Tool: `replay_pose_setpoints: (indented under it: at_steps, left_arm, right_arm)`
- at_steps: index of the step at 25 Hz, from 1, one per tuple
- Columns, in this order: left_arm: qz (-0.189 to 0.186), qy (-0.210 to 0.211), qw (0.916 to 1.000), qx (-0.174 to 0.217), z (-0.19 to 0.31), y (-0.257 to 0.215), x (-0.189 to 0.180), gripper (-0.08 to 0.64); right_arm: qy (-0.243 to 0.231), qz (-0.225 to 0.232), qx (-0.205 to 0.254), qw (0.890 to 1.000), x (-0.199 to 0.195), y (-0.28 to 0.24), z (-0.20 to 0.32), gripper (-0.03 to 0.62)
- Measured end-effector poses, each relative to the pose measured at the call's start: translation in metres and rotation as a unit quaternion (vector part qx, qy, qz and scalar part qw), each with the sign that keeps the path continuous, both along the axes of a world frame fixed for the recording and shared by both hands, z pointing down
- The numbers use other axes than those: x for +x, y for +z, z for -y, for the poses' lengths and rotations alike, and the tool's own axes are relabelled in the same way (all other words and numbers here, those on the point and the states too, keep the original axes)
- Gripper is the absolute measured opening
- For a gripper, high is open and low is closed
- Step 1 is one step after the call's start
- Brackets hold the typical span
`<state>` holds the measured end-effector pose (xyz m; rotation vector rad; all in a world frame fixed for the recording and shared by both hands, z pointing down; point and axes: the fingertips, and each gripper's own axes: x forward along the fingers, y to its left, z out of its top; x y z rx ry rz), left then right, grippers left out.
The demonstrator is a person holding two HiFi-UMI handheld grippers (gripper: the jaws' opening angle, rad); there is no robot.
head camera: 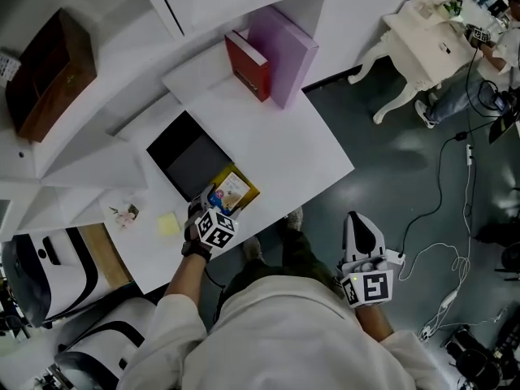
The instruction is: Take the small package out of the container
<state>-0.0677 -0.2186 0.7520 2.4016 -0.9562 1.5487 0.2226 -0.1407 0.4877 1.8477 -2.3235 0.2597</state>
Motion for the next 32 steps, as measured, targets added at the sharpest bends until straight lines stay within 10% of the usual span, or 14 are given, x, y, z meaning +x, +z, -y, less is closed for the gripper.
replay_pose_setpoints:
  at_steps: [22,32]
  left_arm:
    - [0.053,-0.029,0.9915,-0.115,0.011,0.072,0.004,0.431]
    - [0.01,-0.058,0.9843,-0.167,0.009,0.081,0.0,0.431]
  right_arm:
    - [0.028,0.003,-0.032,0.999,0.049,0.023,0.018,0.025]
    - [0.024,0.008,-0.041,0.999,0.052,0.03,0.031,0.025]
